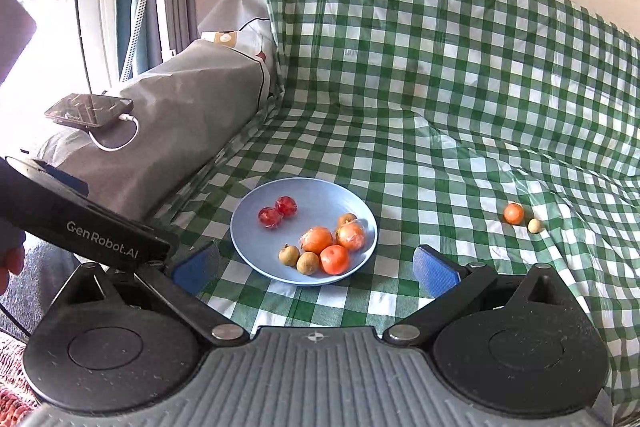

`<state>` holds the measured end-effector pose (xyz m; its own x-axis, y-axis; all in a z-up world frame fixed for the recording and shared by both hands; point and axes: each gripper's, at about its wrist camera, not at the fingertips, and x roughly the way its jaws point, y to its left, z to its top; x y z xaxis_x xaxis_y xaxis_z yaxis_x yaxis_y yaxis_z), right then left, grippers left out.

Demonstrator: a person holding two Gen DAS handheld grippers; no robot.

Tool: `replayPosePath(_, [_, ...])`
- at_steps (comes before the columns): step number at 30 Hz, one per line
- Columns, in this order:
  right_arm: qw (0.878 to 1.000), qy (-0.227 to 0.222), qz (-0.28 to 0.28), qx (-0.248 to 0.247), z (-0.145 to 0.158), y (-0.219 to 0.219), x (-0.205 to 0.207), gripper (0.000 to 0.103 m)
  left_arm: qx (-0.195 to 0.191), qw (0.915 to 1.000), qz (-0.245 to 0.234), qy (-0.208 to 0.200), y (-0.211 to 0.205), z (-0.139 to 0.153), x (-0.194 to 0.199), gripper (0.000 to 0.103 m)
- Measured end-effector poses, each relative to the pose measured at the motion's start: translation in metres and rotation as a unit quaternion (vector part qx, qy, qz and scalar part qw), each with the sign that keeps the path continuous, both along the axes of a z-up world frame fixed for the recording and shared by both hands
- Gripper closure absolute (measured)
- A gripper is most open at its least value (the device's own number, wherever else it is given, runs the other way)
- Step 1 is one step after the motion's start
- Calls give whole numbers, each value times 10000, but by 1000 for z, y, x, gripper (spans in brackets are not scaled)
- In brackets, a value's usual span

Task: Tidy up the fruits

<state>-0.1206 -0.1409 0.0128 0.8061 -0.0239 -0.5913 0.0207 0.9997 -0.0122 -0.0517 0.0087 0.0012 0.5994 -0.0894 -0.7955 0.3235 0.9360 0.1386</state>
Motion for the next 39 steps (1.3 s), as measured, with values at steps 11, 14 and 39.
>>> replayPosePath(11, [9998,91,-68,139,-6,-6,3,1,111,9999,-42,76,-7,-5,6,0])
replayPosePath(14, [9995,129,-156,229,-10,-11,5,1,193,9997,-82,110,-13,-7,10,0])
replayPosePath(39, [9563,305,-2908,82,-111,-272,85,1,193,9724,-2317,219,-307,-64,145,0])
